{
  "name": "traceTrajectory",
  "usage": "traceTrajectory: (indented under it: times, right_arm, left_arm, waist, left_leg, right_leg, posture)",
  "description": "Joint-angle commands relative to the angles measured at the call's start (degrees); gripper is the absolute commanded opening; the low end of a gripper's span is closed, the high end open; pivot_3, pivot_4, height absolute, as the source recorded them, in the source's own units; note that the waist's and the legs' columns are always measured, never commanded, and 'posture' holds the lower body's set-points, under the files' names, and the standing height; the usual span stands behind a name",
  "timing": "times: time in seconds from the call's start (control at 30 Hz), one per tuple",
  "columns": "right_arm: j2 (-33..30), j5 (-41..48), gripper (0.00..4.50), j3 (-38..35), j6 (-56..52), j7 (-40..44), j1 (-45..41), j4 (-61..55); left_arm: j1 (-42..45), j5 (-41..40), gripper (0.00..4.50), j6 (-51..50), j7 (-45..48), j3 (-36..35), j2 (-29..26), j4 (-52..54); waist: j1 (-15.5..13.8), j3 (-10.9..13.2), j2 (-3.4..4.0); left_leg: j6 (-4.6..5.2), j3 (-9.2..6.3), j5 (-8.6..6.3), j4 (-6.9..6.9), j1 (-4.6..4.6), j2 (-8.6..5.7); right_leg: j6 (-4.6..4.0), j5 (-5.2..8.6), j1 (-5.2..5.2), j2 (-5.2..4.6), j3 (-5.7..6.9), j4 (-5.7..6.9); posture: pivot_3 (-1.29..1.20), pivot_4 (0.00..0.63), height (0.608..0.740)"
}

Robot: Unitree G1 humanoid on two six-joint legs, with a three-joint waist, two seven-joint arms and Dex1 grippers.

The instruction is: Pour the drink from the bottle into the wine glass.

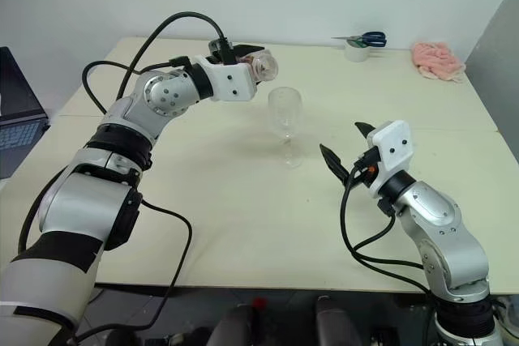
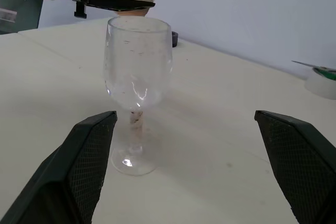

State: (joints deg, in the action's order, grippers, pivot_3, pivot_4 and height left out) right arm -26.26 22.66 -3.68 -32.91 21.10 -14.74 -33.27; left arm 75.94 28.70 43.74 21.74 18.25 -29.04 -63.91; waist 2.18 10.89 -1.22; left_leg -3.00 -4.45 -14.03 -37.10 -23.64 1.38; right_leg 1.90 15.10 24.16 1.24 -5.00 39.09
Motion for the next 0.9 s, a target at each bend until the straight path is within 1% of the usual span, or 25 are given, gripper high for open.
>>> traceTrajectory:
  times: [0.03,0.5,0.9]
  right_arm:
    - [0.1,-0.1,4.50,-0.8,1.6,0.3,-0.9,-1.0]
    - [0.0,-0.3,4.50,-0.9,1.3,0.3,-1.5,-0.5]
    - [0.7,-0.6,4.50,-0.4,1.6,0.3,-2.4,0.0]
  left_arm:
    - [3.0,1.5,1.69,1.8,-3.2,0.7,-0.7,0.3]
    - [4.5,5.7,1.69,3.0,-7.8,3.4,-1.3,-1.1]
    - [5.3,7.9,1.69,3.3,-9.1,4.6,-1.7,-1.8]
  waist:
    - [0.0,0.0,0.00]
    - [0.0,0.0,0.00]
    - [0.0,0.0,0.00]
  left_leg:
    - [0.00,0.00,0.00,0.00,0.00,0.00]
    - [0.00,0.00,0.00,-0.02,0.02,0.00]
    - [0.00,0.00,0.01,-0.08,0.03,-0.01]
  right_leg:
    - [0.00,0.00,0.00,0.00,0.00,0.00]
    - [0.00,0.00,0.00,0.00,0.00,0.06]
    - [-0.01,-0.01,0.00,-0.01,0.00,0.15]
  posture:
    - [0.00,0.150,0.740]
    - [0.00,0.150,0.740]
    - [0.00,0.150,0.740]
